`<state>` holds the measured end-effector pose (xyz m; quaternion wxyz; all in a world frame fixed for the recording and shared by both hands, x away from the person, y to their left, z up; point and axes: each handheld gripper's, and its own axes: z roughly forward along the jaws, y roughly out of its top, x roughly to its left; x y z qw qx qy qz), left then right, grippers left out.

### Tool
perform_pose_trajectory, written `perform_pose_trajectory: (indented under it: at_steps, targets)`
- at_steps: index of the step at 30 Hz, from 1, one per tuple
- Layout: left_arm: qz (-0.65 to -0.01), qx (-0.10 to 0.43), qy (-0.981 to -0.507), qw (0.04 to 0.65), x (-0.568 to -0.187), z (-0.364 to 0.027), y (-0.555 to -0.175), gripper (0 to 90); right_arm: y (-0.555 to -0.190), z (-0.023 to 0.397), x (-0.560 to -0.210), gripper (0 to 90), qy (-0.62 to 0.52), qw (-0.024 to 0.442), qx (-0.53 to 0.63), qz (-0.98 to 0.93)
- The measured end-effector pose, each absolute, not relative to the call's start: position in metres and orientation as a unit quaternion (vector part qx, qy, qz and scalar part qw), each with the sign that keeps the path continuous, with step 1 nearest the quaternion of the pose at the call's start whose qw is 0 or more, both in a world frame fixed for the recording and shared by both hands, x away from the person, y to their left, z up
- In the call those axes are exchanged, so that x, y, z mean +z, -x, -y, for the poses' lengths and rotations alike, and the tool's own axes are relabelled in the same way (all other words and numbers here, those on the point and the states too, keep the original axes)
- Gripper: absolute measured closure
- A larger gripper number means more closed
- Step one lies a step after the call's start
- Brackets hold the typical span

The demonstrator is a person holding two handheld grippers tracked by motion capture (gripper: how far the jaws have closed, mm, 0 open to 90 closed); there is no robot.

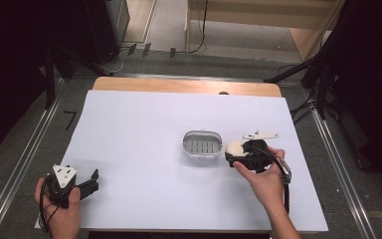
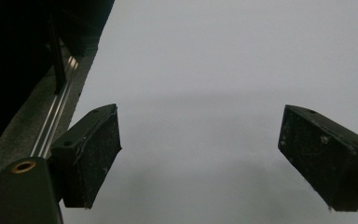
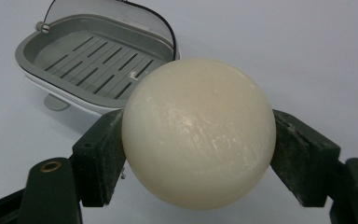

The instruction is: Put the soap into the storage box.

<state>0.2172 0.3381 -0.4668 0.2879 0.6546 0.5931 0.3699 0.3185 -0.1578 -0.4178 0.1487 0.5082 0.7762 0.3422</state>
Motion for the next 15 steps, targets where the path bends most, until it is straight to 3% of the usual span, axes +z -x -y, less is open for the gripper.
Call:
perform_pose_trajectory:
  at_steps: [15]
  targets:
    - [-0.593, 0.37, -0.655, 0.288, -0.467, -0.338, -0.217, 13.8, -0.324, 0.142, -0.412, 25.5, -0.499, 0.146, 0.347, -0.78]
